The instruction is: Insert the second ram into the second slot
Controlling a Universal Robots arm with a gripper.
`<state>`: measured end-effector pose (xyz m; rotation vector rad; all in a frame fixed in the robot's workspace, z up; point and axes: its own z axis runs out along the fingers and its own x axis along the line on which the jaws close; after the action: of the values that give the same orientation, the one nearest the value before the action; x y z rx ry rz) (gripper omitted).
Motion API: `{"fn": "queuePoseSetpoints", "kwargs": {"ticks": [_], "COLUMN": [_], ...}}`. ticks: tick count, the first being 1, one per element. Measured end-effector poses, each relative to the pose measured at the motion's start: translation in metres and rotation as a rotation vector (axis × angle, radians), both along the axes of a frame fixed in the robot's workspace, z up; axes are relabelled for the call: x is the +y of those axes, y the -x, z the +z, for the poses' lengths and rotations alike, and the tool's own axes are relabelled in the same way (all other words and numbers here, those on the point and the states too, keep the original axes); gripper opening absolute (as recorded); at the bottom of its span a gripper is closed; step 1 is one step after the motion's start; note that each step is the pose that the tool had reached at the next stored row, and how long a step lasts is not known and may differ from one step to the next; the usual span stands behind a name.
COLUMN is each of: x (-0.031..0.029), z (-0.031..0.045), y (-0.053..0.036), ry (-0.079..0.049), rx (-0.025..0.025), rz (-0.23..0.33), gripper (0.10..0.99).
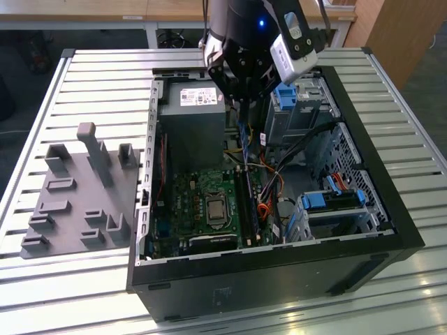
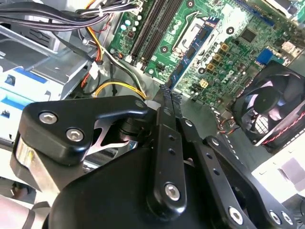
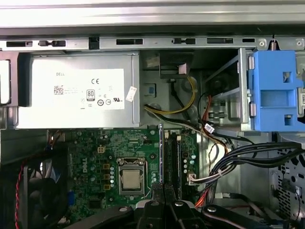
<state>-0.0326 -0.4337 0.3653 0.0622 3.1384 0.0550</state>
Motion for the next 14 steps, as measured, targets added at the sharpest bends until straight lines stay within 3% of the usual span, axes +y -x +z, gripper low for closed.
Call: {"fn": "queuePoseSetpoints", "kwargs": {"ticks": [14], "x": [0.0], "z": [-0.0123], "y": [-0.0032], "ry": [0.001], "rx": [0.0001], "rz": [0.028], "gripper": [0.114]}}
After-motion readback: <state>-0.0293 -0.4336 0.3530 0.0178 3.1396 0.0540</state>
